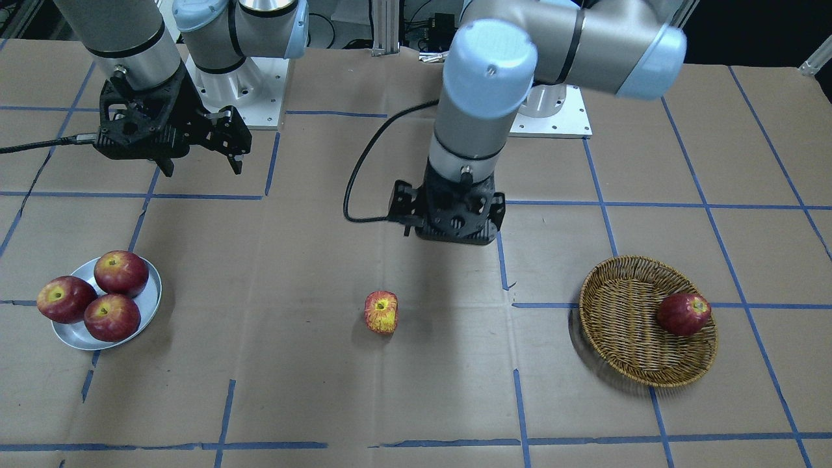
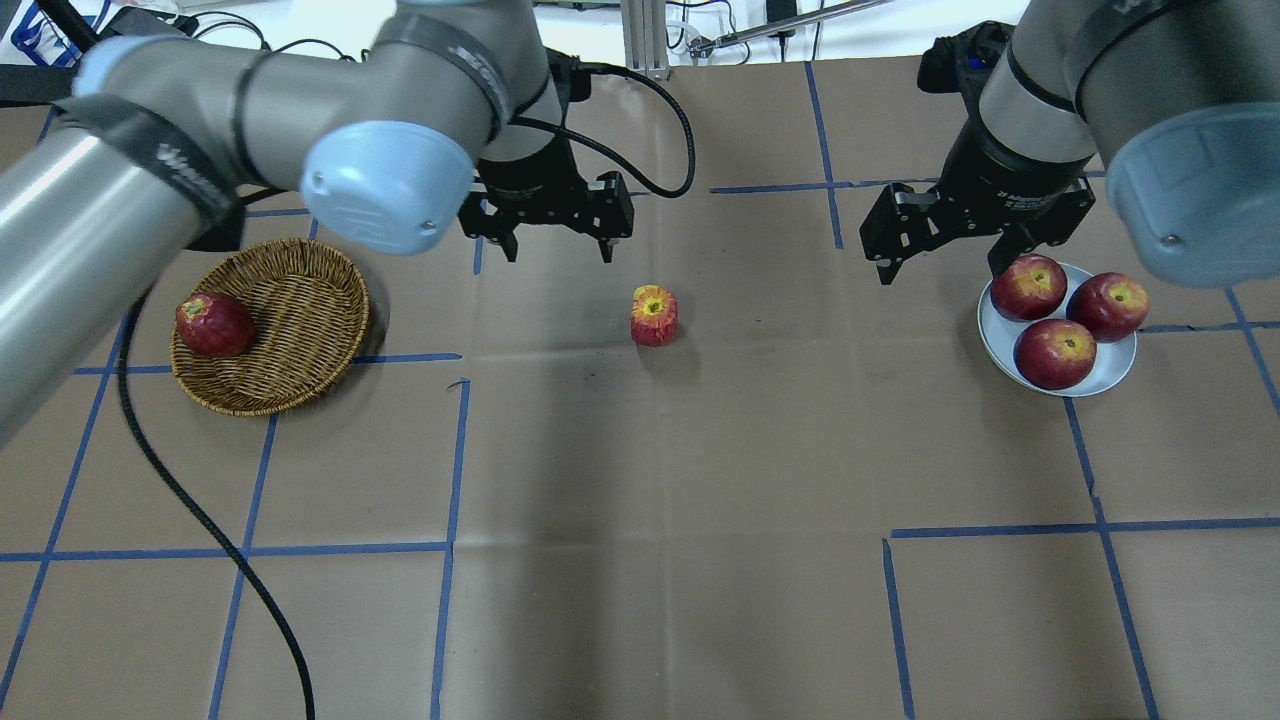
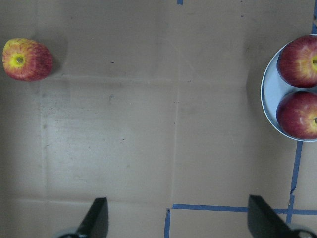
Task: Transfer apple from basket to plate
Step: 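Raise the left gripper back over the basket while the right gripper reaches toward the apple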
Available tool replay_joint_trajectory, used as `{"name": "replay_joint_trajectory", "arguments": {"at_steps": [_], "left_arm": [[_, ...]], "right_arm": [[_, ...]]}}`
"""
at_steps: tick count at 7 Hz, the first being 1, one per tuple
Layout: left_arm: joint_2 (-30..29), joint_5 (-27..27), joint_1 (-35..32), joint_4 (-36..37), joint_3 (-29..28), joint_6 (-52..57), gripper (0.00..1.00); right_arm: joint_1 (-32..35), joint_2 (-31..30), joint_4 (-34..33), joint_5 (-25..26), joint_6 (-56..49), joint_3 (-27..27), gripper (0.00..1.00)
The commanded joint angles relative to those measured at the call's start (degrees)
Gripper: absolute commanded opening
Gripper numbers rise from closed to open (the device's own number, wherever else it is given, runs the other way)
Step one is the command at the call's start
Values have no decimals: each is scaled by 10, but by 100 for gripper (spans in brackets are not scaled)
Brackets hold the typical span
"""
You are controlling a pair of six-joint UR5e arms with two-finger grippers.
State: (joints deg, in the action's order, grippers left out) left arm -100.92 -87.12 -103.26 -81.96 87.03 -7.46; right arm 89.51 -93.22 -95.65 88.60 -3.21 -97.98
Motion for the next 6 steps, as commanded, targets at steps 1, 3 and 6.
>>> {"name": "replay_joint_trajectory", "arguments": {"at_steps": [1, 3, 6], "left_arm": [[115, -7, 53, -138, 2, 101, 99], [132, -10, 60, -143, 23, 147, 99], [129, -56, 62, -127, 47, 174, 99]], "right_arm": [[8, 0, -2, -1, 15, 2, 100], [62, 36, -56, 1, 79, 2, 100], [175, 139, -162, 5, 211, 17, 100]]}}
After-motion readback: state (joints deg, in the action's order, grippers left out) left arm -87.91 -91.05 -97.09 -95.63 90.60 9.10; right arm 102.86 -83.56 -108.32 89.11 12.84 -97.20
